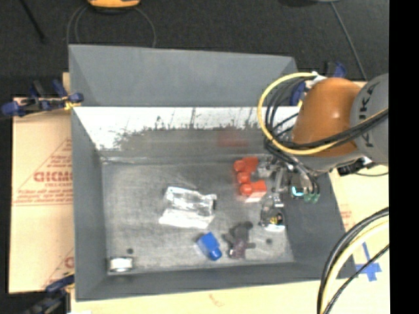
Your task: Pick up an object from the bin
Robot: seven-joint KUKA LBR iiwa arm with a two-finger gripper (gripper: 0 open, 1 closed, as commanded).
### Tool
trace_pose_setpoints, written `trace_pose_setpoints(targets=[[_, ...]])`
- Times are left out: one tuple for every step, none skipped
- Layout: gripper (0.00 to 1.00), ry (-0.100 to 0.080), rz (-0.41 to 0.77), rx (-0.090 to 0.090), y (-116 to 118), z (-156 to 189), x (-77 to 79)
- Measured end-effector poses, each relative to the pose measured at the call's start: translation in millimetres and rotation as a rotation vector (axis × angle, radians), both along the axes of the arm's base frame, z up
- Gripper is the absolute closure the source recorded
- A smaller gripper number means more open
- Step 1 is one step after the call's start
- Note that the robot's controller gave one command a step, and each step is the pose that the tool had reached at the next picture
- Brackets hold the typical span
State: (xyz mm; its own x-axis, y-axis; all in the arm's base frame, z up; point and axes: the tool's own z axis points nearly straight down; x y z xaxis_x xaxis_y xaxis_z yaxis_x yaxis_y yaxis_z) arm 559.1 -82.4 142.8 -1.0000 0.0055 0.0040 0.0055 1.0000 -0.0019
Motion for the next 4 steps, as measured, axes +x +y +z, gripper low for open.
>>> trace_pose_setpoints(targets=[[0.0,-0.015,0.036,0.0,-9.2,-70.2,-70.0],[1.0,-0.014,0.042,-0.001,-9.0,-68.2,-68.6],[0.0,-0.01,0.043,-0.001,-9.0,-69.9,-70.0],[1.0,-0.013,0.046,-0.002,-9.0,-68.4,-68.8]])
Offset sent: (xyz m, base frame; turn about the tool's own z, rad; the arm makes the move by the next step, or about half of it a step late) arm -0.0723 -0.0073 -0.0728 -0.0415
